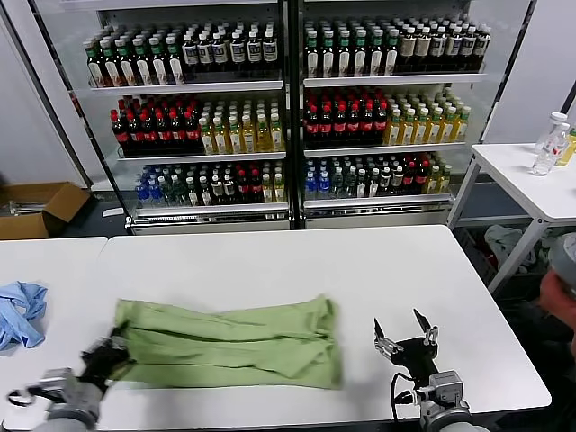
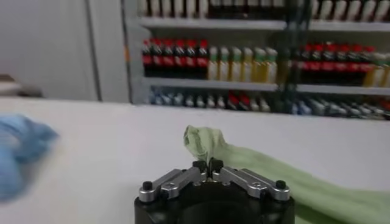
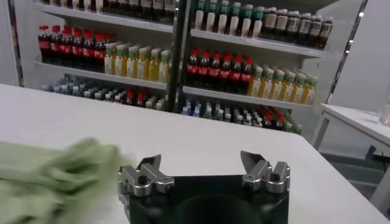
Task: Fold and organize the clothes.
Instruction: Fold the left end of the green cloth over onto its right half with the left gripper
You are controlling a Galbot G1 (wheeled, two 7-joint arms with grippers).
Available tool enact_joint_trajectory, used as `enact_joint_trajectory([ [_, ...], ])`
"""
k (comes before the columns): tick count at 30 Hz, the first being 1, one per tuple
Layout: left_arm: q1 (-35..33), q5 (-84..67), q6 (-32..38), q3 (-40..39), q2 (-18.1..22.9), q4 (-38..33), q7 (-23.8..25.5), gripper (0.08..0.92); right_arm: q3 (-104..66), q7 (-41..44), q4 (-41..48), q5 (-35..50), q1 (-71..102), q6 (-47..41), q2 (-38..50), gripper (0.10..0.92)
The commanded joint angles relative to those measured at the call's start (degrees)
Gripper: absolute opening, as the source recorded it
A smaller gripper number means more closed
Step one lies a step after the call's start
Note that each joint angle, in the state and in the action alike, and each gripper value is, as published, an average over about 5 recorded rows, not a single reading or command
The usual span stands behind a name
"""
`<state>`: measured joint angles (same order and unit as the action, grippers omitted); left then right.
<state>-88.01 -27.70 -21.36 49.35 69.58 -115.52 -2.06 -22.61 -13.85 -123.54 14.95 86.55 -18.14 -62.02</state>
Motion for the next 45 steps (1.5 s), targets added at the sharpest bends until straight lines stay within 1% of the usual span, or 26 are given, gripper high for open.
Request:
enact_joint_trajectory([
  [1,0.0,-16.1,-5.9,14.7,-4.0,-7.9,1.1,0.097,0.5,0.0,0.3,0.3,-1.7,-0.1,0.4,0.823],
  [4,0.0,-29.0,-9.8,9.7,0.0,-14.2,0.2,0.097,0.6,0.0,0.2,0.1,-1.3,-0.1,0.3,0.823],
  [7,-0.6,-39.1,-11.5,2.6,4.2,-18.5,-1.0,0.097,0.7,0.0,-0.5,-0.5,-0.5,-0.3,-0.4,0.823],
  [11,-0.8,-44.3,-11.7,-7.0,7.6,-20.1,-3.1,0.097,0.1,0.1,-1.9,-1.8,1.6,-0.5,-1.3,0.823],
  [14,0.8,-43.1,-11.5,-13.8,9.7,-17.7,-4.9,0.097,-0.7,0.1,-1.9,-2.0,2.5,-0.2,-1.2,0.823],
  [17,2.3,-41.1,-11.0,-18.7,11.4,-13.9,-6.1,0.097,-1.0,0.2,-1.8,-1.9,2.6,0.0,-1.1,0.823],
  [21,4.4,-37.0,-10.1,-24.3,13.4,-8.6,-6.3,0.097,-0.8,0.2,-1.2,-1.9,2.1,0.1,-1.0,0.823],
  [27,10.6,-27.2,-9.3,-30.3,17.3,0.7,-6.4,0.097,-0.3,0.1,0.6,-1.6,0.5,0.1,-1.6,0.823],
  [31,12.4,-20.3,-8.2,-32.0,16.7,4.4,-3.5,0.097,0.4,0.1,1.4,-1.5,-0.5,0.0,-1.6,0.823],
  [36,13.0,-16.3,-7.0,-34.2,16.1,2.9,1.2,0.116,0.8,-0.1,2.9,-0.7,-2.0,0.0,-1.7,0.823],
  [38,13.1,-15.9,-7.0,-34.5,15.1,1.9,2.4,0.157,1.1,-0.1,3.1,0.0,-2.4,-0.2,-1.7,0.823],
  [40,12.0,-16.6,-6.8,-33.2,13.9,0.0,3.3,0.217,1.2,-0.1,3.2,1.0,-2.5,-0.2,-1.3,0.823],
  [42,9.9,-18.0,-6.4,-30.5,12.6,-2.8,3.7,0.269,1.2,0.0,3.6,1.7,-2.6,-0.1,-0.8,0.823],
  [45,6.9,-17.4,-4.4,-25.0,10.8,-5.4,2.6,0.355,1.2,-0.1,4.3,2.0,-3.2,0.1,-0.7,0.823],
])
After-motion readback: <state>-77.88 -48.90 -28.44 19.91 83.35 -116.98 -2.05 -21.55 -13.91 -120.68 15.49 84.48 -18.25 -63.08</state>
